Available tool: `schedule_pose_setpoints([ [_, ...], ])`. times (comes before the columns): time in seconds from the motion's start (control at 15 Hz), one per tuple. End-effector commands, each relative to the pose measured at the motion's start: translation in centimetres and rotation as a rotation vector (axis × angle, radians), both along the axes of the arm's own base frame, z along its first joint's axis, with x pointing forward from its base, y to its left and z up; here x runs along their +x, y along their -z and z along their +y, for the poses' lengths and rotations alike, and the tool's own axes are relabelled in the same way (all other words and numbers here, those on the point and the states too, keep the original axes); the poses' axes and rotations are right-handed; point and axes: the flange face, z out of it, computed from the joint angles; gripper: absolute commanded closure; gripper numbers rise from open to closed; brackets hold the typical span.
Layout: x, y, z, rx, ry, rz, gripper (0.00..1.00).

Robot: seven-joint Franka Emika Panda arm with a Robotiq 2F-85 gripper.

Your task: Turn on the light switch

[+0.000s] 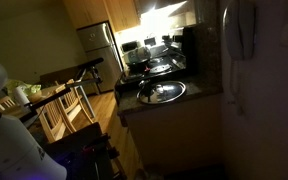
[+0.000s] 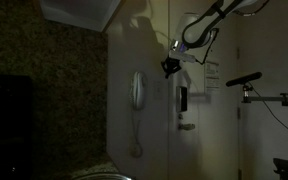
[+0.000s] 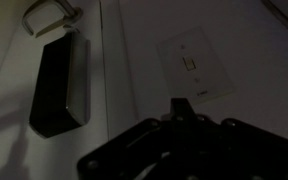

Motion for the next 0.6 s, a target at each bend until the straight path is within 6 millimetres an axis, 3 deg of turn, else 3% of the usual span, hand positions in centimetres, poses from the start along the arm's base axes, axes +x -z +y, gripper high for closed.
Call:
schedule_pose_setpoints([
  [0.0, 1.6, 0.1, 1.4, -0.029, 0.007, 0.046, 1.00],
  [0.53, 3.7, 1.1, 2.5, -0.030, -0.022, 0.146, 1.00],
])
